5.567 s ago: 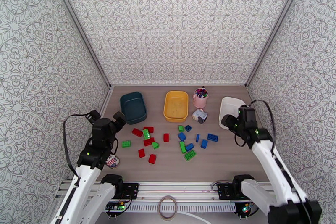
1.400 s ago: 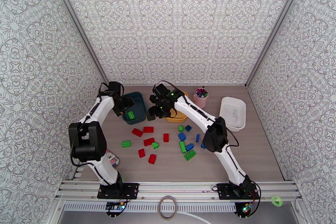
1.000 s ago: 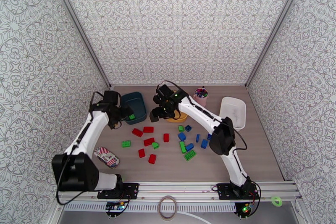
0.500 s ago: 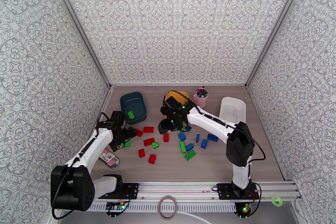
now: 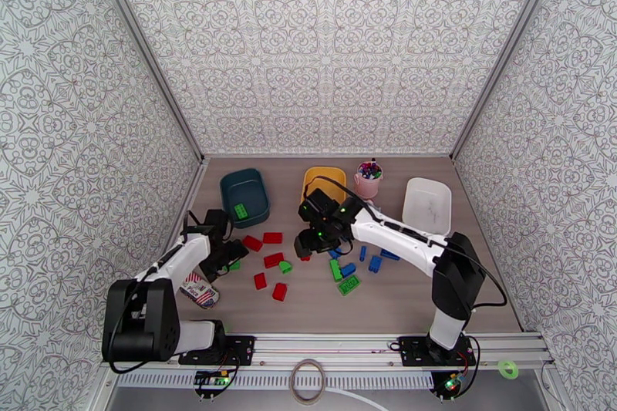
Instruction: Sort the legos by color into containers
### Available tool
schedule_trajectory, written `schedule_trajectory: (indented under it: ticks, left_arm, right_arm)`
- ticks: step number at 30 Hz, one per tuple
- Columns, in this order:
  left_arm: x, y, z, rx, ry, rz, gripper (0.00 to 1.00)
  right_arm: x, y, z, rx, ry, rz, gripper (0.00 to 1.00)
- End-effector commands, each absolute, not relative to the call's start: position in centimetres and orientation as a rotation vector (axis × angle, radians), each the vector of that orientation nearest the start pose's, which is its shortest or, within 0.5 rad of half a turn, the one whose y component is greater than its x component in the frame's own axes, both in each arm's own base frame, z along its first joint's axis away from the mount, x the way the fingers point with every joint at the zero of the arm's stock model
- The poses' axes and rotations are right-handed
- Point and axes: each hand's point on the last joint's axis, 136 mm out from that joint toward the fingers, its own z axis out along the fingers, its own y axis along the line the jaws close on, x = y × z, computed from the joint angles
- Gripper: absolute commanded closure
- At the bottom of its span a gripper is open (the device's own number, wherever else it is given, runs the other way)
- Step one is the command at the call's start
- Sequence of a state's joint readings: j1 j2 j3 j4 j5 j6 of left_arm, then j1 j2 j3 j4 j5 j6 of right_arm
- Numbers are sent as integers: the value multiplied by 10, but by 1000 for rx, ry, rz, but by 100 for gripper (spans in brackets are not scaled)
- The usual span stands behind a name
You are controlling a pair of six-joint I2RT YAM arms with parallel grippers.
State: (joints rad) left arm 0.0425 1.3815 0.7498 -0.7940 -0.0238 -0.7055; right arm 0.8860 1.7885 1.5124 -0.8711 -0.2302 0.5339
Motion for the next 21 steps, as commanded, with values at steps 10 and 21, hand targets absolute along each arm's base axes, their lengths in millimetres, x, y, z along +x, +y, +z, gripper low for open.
schedule_trajectory:
  ticks: [10, 21]
  left_arm:
    - [271, 14, 20, -894, 2814, -118, 10]
    - [268, -15, 15, -801, 2867, -180, 17]
  right_arm:
    - [234, 355, 150, -551, 2817, 654, 42]
    - [234, 353, 147, -523, 2816, 644, 43]
